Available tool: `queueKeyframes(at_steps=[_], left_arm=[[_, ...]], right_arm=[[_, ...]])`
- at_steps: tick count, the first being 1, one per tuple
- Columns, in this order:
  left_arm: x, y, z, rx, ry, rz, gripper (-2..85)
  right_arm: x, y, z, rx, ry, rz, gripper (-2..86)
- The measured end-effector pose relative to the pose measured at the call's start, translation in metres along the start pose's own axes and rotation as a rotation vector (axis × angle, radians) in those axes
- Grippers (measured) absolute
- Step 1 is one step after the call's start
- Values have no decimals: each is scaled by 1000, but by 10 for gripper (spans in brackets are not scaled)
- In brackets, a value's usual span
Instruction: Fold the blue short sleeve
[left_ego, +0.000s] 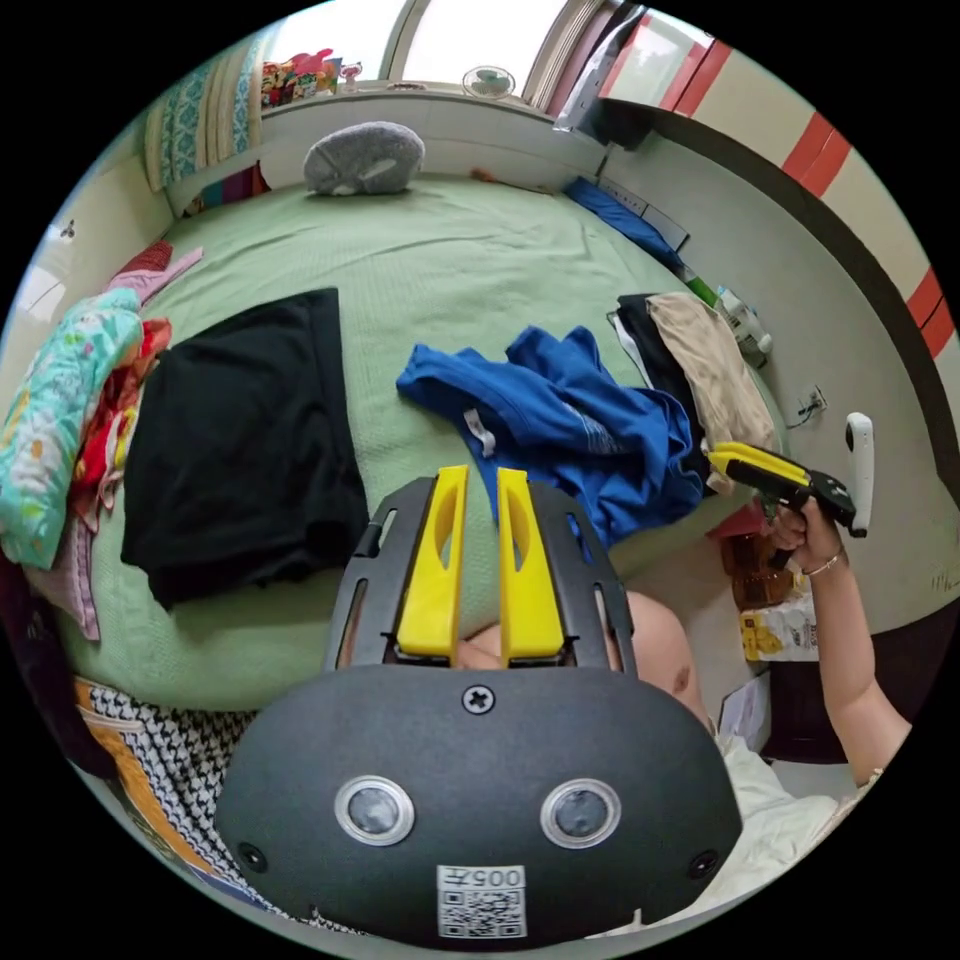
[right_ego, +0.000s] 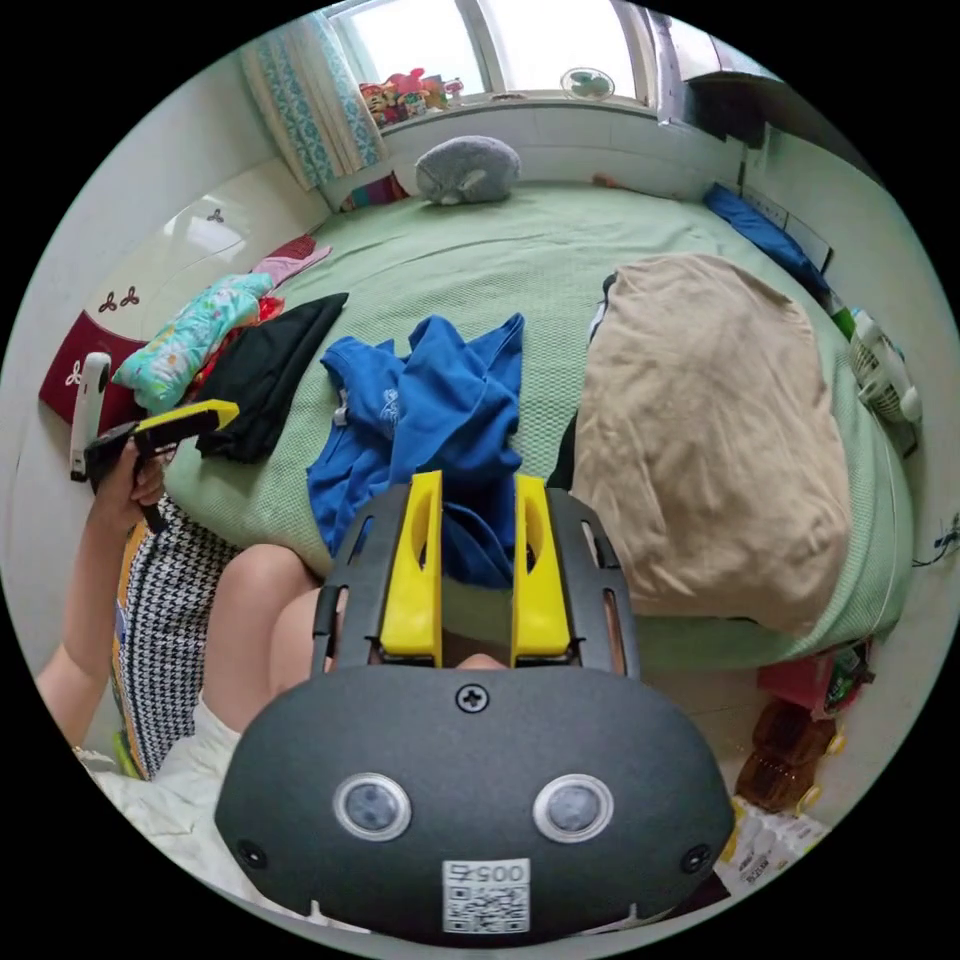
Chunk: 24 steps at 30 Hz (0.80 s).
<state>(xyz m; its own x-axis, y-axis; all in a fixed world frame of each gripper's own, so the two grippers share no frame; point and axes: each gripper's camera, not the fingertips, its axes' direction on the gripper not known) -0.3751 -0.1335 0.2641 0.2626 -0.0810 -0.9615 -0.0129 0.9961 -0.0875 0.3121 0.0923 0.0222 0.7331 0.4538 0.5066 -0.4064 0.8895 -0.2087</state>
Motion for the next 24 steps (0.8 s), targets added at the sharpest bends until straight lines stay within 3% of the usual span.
queueKeyframes(at_steps=[10,24], left_arm=[[54,45,0,-3,11,-15,98],[83,3,67,-67,25,-27,115]], right_arm=[[-69,53,-52,10,121,-34,116],[-82,70,-30,-33,225,-41,125]])
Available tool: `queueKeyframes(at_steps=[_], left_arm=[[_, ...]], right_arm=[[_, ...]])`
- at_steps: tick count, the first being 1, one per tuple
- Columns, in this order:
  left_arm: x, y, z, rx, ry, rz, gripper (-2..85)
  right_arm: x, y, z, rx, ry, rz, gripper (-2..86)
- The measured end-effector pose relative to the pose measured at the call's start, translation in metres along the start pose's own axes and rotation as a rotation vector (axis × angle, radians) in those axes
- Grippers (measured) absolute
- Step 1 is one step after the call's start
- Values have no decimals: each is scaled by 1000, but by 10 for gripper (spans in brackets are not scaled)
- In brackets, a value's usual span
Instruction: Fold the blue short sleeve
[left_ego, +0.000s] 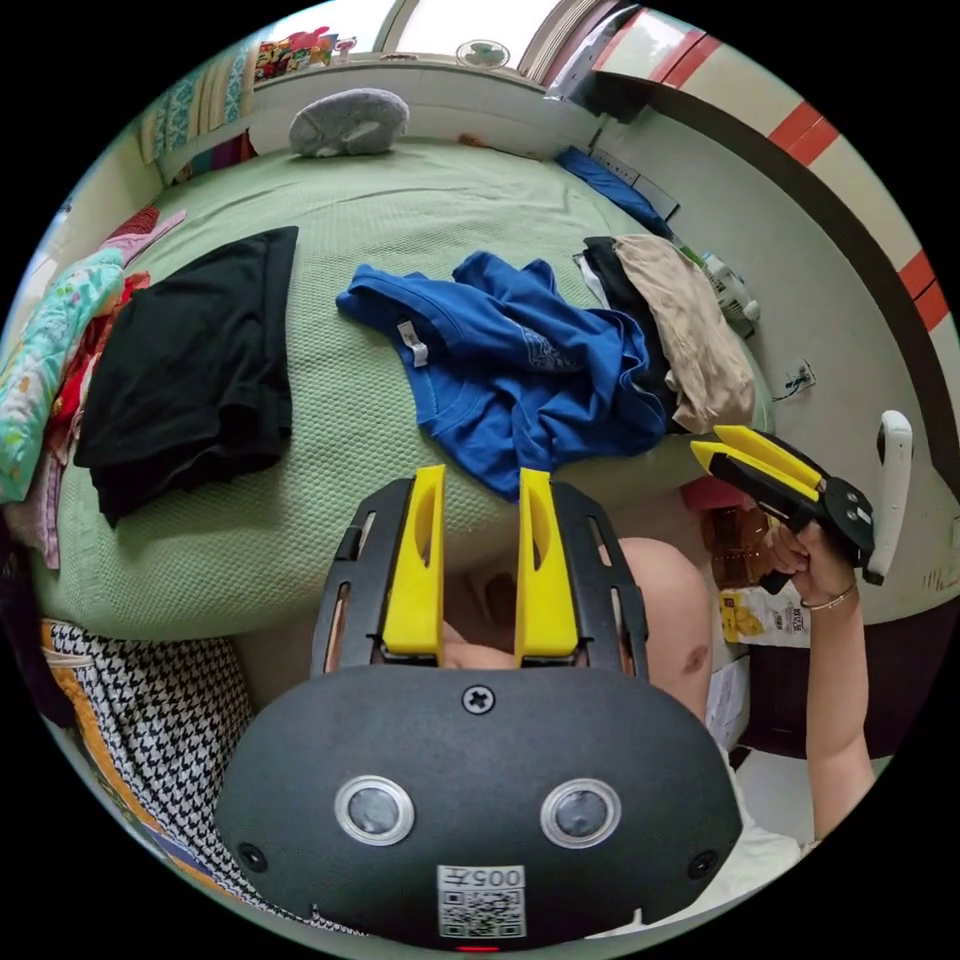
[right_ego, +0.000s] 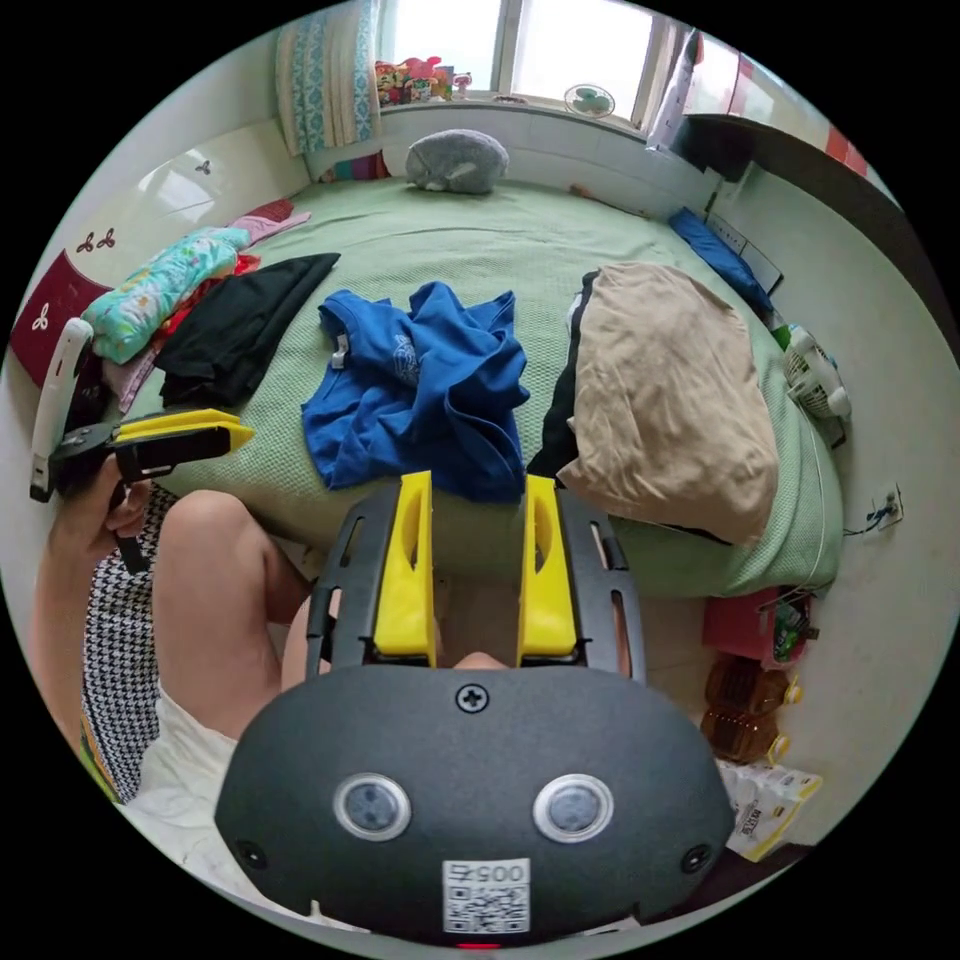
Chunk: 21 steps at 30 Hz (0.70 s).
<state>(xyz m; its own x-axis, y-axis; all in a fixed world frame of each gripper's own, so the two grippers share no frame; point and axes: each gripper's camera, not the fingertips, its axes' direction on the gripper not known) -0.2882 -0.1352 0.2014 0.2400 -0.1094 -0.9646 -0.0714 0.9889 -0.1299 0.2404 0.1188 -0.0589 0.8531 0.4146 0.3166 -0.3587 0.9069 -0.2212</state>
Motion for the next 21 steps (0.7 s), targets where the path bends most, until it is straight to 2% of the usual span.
queueKeyframes(at_steps=[5,12,18,21], left_arm=[[1,-27,56,-55,-21,-54,120],[-1,-50,92,-104,-43,-53,121],[-4,-57,90,-113,-52,-32,99],[-6,-58,87,-98,-28,-23,62]], right_arm=[[2,-14,31,-60,16,-54,132],[13,-22,69,-80,-25,-64,116],[28,-20,95,-115,-33,1,53],[40,-15,95,-107,-90,47,17]])
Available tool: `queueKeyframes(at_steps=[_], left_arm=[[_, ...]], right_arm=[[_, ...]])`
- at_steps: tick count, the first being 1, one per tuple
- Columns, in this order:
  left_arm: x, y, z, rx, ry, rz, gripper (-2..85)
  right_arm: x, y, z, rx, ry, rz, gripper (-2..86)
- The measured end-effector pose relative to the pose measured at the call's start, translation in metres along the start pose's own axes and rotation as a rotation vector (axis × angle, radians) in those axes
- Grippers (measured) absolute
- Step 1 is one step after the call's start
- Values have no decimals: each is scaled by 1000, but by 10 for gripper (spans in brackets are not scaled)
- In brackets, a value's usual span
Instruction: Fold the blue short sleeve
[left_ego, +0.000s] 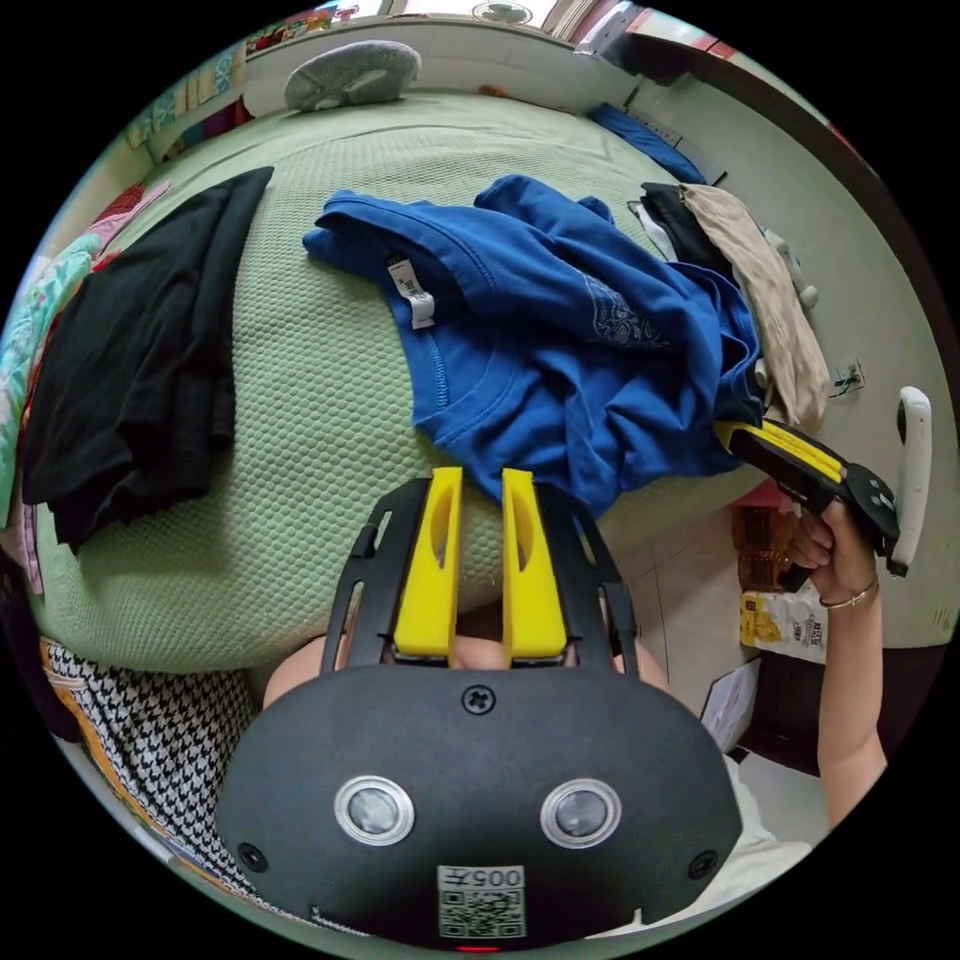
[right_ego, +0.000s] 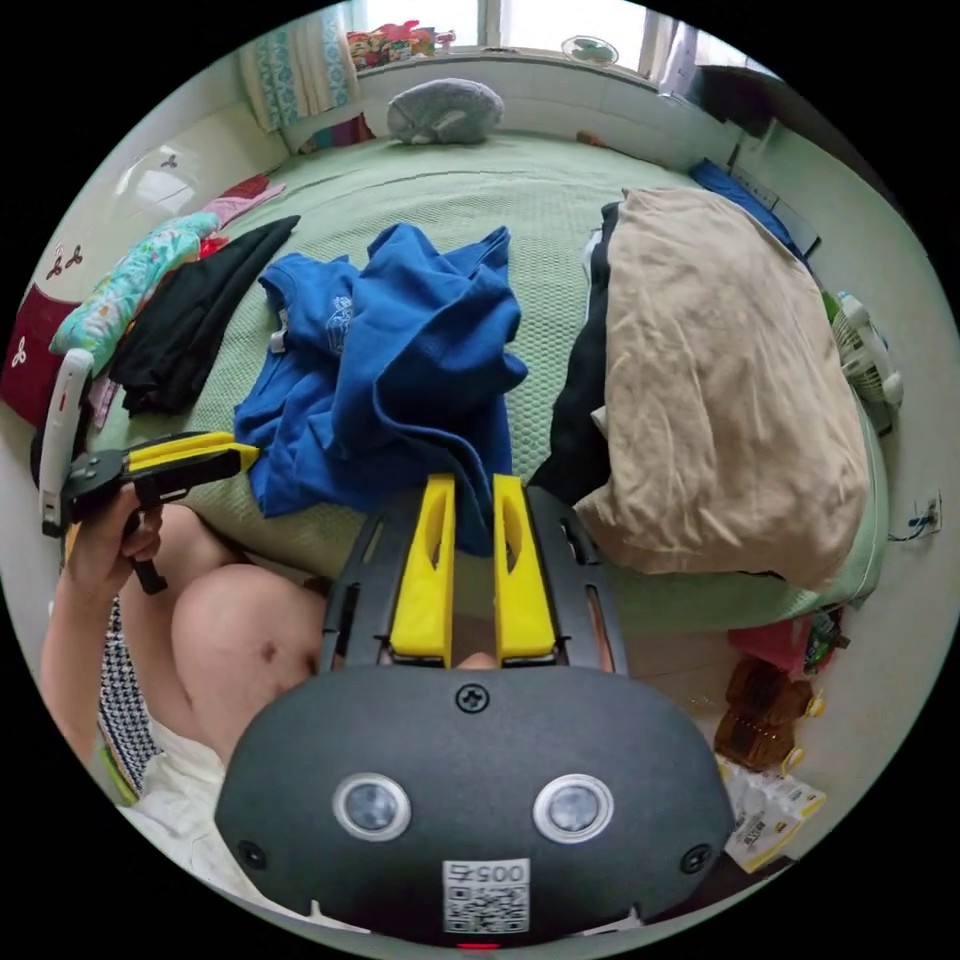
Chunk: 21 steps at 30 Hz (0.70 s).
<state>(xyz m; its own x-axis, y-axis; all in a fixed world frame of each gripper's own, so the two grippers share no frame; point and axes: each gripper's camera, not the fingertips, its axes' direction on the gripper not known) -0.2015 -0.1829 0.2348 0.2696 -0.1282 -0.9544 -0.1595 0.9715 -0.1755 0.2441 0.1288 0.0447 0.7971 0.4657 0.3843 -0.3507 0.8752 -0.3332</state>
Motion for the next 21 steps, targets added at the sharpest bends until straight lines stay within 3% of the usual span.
queueKeyframes(at_steps=[10,21], left_arm=[[-5,10,-23,54,21,4,7],[-51,16,-112,124,-143,24,5]], right_arm=[[25,35,-26,86,-158,105,-16],[19,72,-33,138,-275,179,-16]])
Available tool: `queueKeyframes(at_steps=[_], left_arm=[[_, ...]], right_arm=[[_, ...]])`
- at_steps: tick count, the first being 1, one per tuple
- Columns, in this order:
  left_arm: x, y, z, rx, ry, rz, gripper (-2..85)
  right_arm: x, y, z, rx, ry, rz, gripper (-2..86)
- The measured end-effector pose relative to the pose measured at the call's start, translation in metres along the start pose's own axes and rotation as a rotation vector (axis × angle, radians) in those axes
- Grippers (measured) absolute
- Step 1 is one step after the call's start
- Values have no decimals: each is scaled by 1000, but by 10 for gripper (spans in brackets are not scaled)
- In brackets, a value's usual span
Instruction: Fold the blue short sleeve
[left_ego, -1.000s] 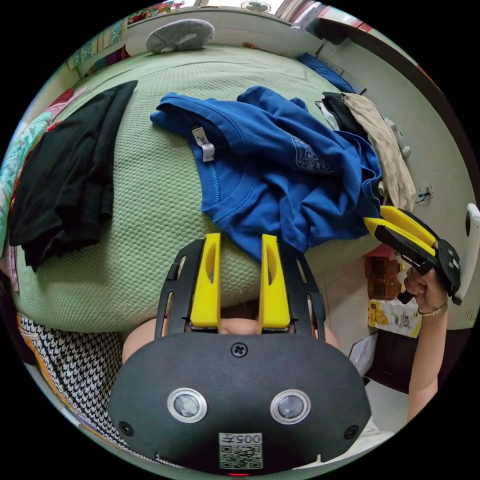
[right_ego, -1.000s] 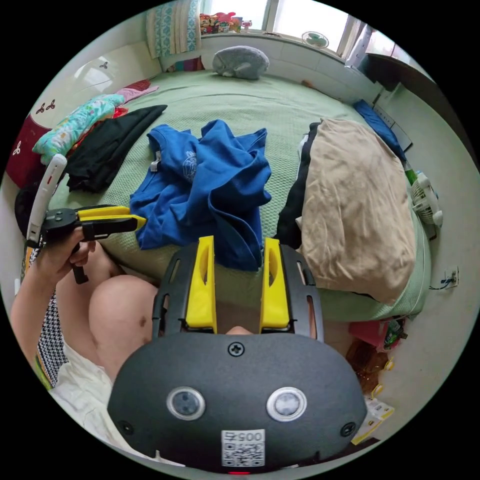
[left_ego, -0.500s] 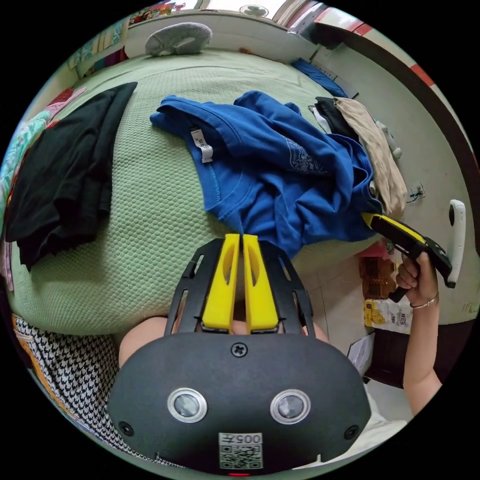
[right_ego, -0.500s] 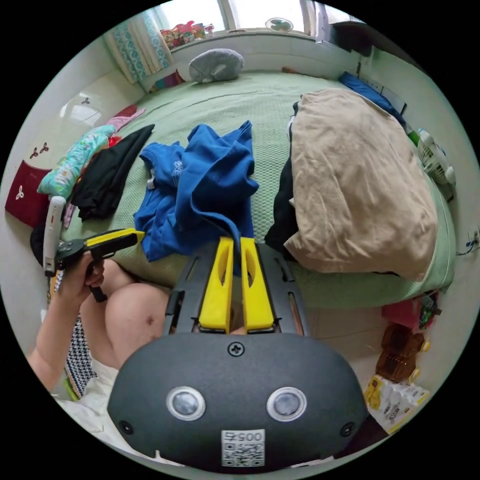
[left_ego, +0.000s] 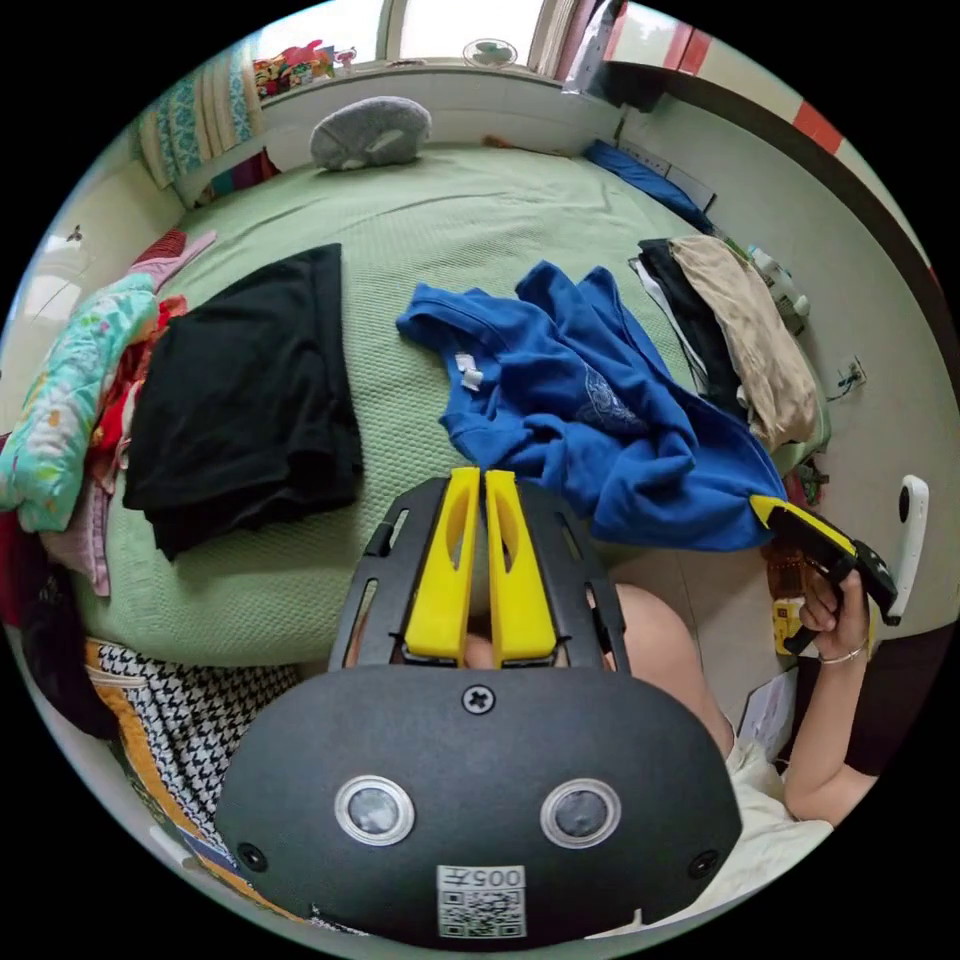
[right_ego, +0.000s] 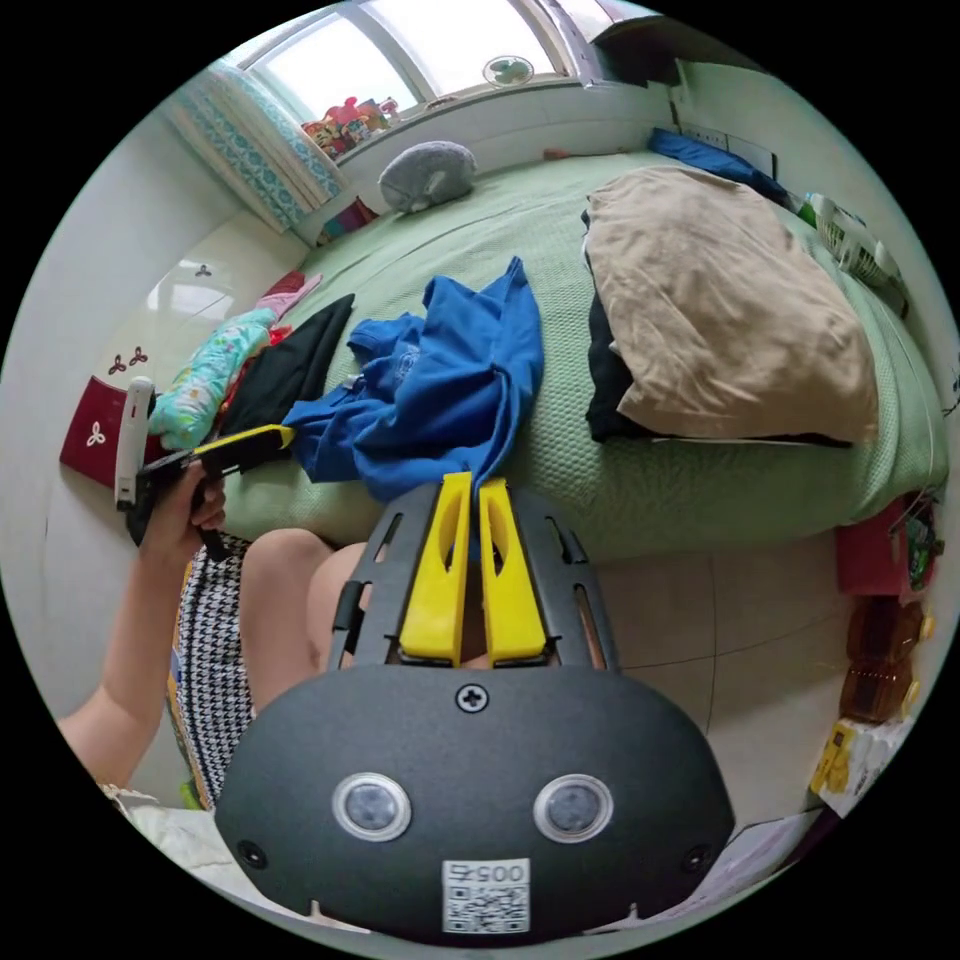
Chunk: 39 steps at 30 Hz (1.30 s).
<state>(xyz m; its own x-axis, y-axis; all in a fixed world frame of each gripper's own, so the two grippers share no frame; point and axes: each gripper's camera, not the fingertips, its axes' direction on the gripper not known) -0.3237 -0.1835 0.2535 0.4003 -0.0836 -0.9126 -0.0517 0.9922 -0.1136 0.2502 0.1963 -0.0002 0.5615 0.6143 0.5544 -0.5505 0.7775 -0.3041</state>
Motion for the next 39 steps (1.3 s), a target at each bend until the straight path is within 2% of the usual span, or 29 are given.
queueKeyframes(at_steps=[5,11,18,22,27,32,39], left_arm=[[-47,-10,-42,46,-97,-36,5],[-96,-14,-74,102,-133,-111,4],[-159,-19,-92,167,-75,-277,3],[-170,-37,-100,192,-138,-244,4],[-175,-57,-91,171,-225,-135,4],[-210,-74,-57,145,-225,-119,5],[-260,-63,-23,159,-182,-214,5]], right_arm=[[-19,13,-6,1,-39,-55,-16],[-52,27,4,-51,-149,-138,-16],[-106,34,21,-93,-261,-248,-15],[-143,41,45,-162,-296,-388,-2],[-155,40,79,-275,-216,-483,70],[-155,-36,103,-121,-75,-469,90],[-182,-180,163,116,-31,-374,90]])
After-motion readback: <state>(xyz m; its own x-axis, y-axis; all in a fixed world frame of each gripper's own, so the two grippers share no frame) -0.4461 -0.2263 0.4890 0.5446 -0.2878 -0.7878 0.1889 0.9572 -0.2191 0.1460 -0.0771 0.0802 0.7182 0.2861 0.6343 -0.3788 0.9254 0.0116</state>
